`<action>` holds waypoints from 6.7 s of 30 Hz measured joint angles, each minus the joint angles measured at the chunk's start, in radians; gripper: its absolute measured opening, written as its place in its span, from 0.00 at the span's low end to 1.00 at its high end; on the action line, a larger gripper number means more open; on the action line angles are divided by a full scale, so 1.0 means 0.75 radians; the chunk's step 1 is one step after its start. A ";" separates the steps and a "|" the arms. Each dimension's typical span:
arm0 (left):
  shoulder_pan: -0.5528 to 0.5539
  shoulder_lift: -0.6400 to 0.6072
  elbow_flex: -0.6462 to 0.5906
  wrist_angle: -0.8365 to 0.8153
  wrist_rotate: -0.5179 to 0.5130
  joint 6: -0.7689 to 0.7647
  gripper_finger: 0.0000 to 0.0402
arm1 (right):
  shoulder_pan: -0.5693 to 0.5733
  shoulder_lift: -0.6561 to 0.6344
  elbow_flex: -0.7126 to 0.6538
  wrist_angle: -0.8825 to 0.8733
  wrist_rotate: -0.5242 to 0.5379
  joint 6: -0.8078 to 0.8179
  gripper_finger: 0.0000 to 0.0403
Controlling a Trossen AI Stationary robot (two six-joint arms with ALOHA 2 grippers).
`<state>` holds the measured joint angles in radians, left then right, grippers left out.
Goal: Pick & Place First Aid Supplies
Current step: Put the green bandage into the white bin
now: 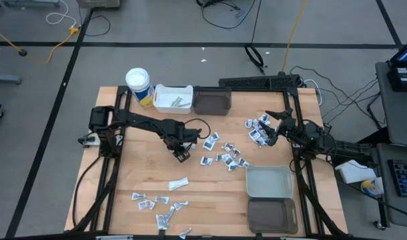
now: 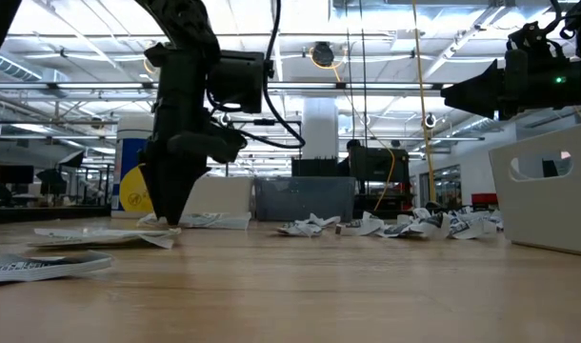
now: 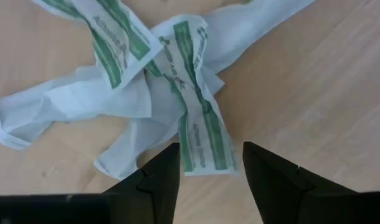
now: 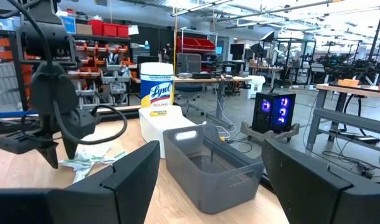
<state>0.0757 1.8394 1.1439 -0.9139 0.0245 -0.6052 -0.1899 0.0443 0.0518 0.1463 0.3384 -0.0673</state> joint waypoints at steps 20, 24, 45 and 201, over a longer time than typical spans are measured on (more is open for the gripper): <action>0.009 0.000 0.001 -0.001 0.001 0.067 0.01 | 0.000 0.000 0.000 0.000 0.000 0.000 0.69; 0.018 -0.017 0.006 -0.022 0.011 0.068 0.02 | 0.000 0.000 0.000 0.000 0.000 0.000 0.69; 0.043 -0.362 0.008 -0.314 0.223 0.292 0.00 | 0.000 0.000 0.000 0.000 0.000 0.000 0.69; 0.278 -0.422 -0.053 -0.226 0.035 0.906 0.62 | 0.000 0.000 0.000 0.000 0.000 0.000 0.69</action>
<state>0.2840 1.5229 1.1042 -1.0835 0.0505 0.0746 -0.1899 0.0442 0.0518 0.1463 0.3385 -0.0676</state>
